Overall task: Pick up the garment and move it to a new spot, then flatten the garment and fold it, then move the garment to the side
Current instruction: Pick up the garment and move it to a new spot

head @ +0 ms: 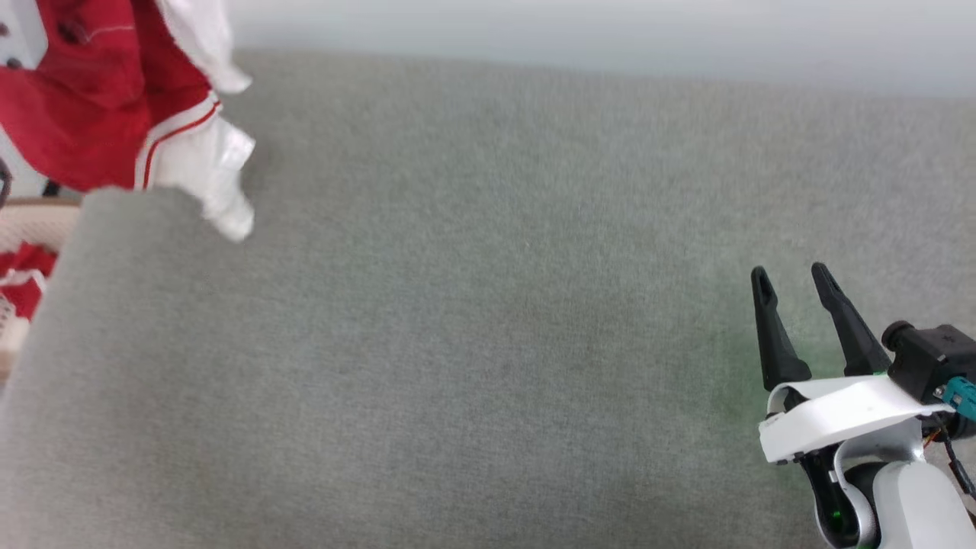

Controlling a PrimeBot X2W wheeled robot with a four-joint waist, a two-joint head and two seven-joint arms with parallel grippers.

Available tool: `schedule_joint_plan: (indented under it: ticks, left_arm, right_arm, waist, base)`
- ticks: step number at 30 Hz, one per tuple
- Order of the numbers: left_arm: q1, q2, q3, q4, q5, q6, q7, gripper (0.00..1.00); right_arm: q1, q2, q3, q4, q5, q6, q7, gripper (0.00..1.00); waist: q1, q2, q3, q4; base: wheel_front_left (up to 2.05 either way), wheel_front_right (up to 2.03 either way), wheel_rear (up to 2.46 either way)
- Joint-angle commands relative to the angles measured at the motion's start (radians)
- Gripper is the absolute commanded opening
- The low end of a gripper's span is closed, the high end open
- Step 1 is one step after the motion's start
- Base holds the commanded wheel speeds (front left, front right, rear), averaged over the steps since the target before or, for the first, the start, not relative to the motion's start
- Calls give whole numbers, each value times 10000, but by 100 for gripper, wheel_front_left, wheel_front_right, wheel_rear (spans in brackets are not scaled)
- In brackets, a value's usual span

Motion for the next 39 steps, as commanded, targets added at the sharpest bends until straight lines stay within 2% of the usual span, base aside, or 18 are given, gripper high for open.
schedule_joint_plan:
  ticks: [1,9,19,30,39]
  left_arm:
    - [-56,63,-32,-179,-66,-62,53,0]
    - [512,229,-299,-2220,-339,29,1063,0]
    - [1724,241,-401,-4966,-1018,588,2631,0]
    - [2864,-375,-1205,-7397,-1259,1246,3770,0]
    - [4075,-1254,-2625,-7803,-1149,1460,4072,0]
  right_arm:
    - [177,23,-31,23,66,-10,-66,100]
    - [664,84,-418,139,77,-10,-179,100]
    - [1041,87,-1230,-67,-258,-10,-155,100]
    - [1279,66,-2069,-234,-599,-10,-162,100]
    - [1393,118,-2157,-116,-360,-10,-349,100]
  waist:
    - [0,-1,-967,168]
    - [0,-1,-1830,-217]
    - [0,-1,-2231,-1273]
    - [0,-1,-2079,-2750]
    - [0,-1,-1504,-3675]
  base:
    - [0,0,0]
    - [0,0,0]
    - [0,0,0]
    - [0,0,0]
    - [0,0,0]
